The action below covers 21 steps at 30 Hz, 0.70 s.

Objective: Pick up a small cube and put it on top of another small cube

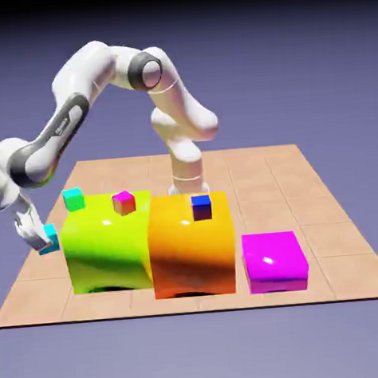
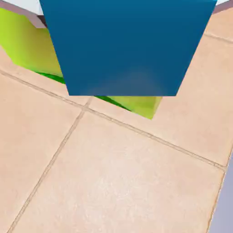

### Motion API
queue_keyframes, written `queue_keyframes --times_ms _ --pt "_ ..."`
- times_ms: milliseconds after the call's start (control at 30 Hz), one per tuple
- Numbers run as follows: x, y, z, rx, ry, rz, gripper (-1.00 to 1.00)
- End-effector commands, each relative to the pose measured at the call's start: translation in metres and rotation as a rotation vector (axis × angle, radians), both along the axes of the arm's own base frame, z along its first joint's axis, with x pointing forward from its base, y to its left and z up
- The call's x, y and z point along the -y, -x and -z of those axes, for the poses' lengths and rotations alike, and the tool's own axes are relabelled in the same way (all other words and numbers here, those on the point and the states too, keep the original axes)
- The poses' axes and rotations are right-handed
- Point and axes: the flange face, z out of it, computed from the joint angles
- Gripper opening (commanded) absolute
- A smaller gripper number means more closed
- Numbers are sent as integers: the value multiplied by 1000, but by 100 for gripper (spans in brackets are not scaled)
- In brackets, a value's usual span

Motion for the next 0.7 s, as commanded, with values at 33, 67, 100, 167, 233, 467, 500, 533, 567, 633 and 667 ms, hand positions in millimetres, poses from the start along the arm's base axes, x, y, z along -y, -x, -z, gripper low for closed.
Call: queue_keyframes --times_ms 33,67,100,167,233,467,500,533,567,633,667 --pt "-3 14 -24 -2 4 -11 -100" --pt "-4 22 -36 1 3 -15 -100" --pt "-6 30 -48 4 0 -19 -100" --pt "-9 47 -69 15 -10 -25 -100" --pt "-13 64 -89 30 -26 -30 -100" --pt "-29 102 -120 48 -67 -48 -100" --pt "-32 103 -108 48 -67 -48 -100" --pt "-35 105 -96 48 -67 -48 -100" --pt "-39 108 -84 48 -67 -48 -100" --pt "-48 113 -59 47 -67 -49 -100" --pt "-49 113 -56 47 -67 -49 -100"
